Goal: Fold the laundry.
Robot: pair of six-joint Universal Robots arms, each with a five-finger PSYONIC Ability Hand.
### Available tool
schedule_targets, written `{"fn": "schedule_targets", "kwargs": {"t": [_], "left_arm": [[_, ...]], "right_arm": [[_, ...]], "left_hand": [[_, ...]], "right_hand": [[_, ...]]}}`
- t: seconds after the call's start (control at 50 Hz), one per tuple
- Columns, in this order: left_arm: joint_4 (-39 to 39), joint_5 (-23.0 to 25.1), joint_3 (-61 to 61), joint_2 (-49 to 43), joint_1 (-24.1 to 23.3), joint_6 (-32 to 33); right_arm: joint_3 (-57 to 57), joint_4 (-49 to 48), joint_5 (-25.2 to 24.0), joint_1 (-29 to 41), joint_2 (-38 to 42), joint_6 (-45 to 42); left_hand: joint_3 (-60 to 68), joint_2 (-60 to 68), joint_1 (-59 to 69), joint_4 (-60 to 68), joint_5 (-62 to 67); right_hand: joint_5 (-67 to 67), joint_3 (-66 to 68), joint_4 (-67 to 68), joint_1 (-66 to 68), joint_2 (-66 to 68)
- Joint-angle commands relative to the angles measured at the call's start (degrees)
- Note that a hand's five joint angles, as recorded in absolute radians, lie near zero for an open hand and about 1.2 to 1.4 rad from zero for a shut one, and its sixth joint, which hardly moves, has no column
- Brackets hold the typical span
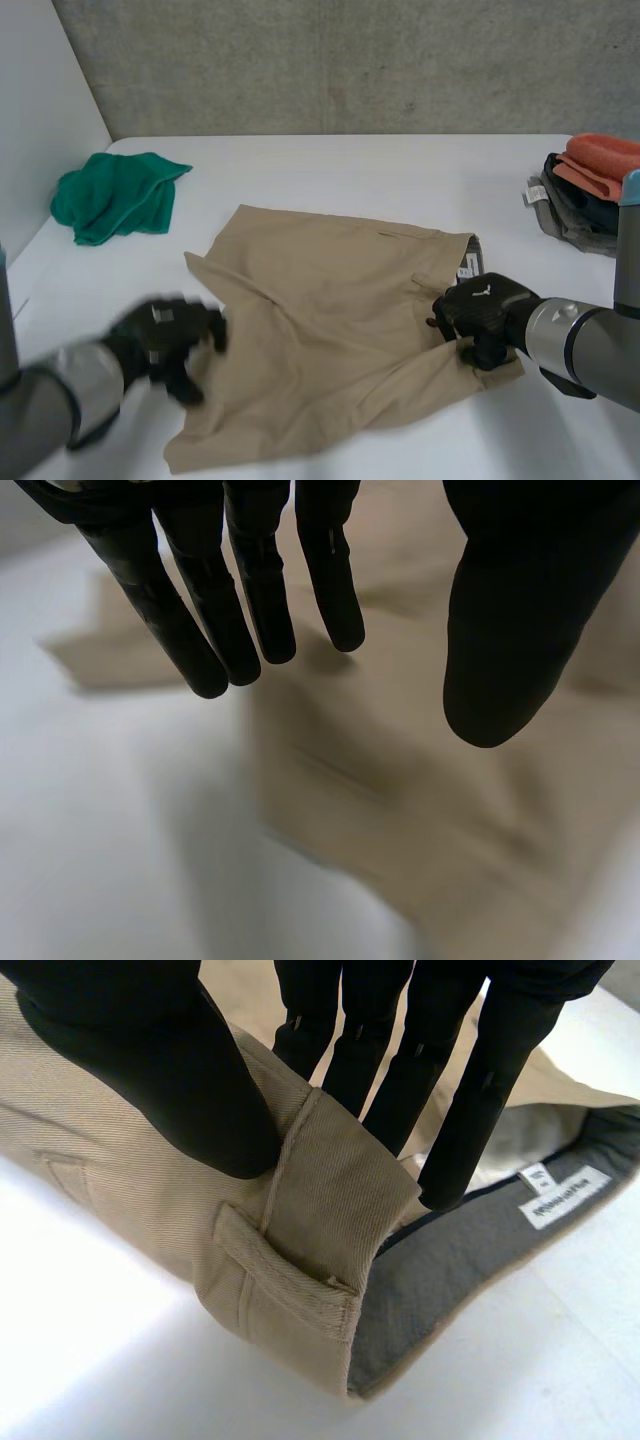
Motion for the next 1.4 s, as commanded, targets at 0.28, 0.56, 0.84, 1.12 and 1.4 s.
{"fn": "schedule_targets", "kwargs": {"t": [0.28,0.56,0.84,1.12,1.4], "left_arm": [[11.63,-11.85,-6.98,-4.70,-9.97,1.48],[13.15,-10.64,-7.07,-7.54,-13.31,5.88],[-14.37,-1.93,-7.16,5.75,-14.02,13.42],[1.25,-9.74,18.40,-11.03,-10.50,23.37],[22.89,-10.09,49.68,-40.09,-10.94,25.12]], "right_arm": [[0.44,-3.19,5.14,-0.39,-1.40,8.42],[1.50,4.01,0.84,-3.99,-3.95,3.16],[6.69,29.96,-4.00,-12.61,-6.06,-34.39],[-1.84,8.08,-2.78,-8.83,0.00,-13.22],[-2.72,-32.32,6.01,-4.52,10.35,-5.81]], "left_hand": [[9.49,9.40,9.03,9.19,9.34],[44.48,44.39,44.03,44.18,44.34],[44.48,44.39,44.03,44.18,44.34],[44.48,44.39,44.03,44.18,44.34],[44.48,44.39,44.03,44.18,44.34]], "right_hand": [[11.81,11.75,11.35,16.70,12.66],[11.81,11.75,11.35,16.70,12.66],[11.81,11.75,11.35,16.70,12.66],[11.81,11.75,11.35,16.70,12.66],[11.81,11.75,11.35,16.70,12.66]]}}
